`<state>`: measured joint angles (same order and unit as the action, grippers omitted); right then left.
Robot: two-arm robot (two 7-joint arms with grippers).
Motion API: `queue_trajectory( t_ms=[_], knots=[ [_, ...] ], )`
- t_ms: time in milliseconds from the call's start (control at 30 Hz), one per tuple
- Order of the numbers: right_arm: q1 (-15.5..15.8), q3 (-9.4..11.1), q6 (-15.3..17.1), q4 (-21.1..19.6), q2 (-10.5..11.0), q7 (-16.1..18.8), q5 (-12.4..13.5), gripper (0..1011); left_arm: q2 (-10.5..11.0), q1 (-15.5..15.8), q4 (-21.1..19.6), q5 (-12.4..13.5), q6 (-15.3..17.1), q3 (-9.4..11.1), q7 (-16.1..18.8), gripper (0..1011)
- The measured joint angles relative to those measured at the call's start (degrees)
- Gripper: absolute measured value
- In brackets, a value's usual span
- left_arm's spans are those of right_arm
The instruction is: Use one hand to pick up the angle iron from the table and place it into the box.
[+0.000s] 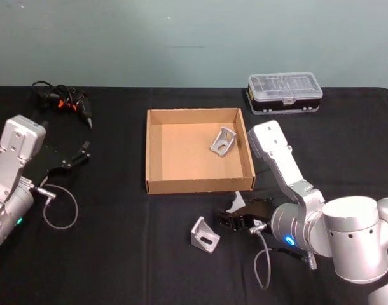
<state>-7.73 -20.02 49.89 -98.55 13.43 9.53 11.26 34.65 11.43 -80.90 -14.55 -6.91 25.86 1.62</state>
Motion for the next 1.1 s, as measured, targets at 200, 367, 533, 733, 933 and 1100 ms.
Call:
queue_trajectory(
  t_ms=[200,367,533,733,933,1100],
  knots=[
    [0.56,-0.13,-1.09,-1.85,1.33,2.04,-0.09,586,0.0,0.0,0.0,0.0,0.0,0.0,0.0,1011],
    [1.64,0.75,-1.14,-4.87,2.43,4.63,0.31,586,0.0,0.0,0.0,0.0,0.0,0.0,0.0,1011],
    [2.22,1.65,-0.45,-7.73,3.08,6.4,0.66,585,0.0,0.0,0.0,0.0,0.0,0.0,0.0,1011],
    [1.73,2.81,-1.76,-9.48,3.75,8.31,0.63,585,0.0,0.0,0.0,0.0,0.0,0.0,0.0,1011],
    [-1.29,3.32,-3.99,-7.63,4.34,10.06,0.65,585,0.0,0.0,0.0,0.0,0.0,0.0,0.0,1011],
    [-5.1,2.67,-4.95,-3.53,4.2,10.94,0.73,585,0.0,0.0,0.0,0.0,0.0,0.0,0.0,1011]
  ],
)
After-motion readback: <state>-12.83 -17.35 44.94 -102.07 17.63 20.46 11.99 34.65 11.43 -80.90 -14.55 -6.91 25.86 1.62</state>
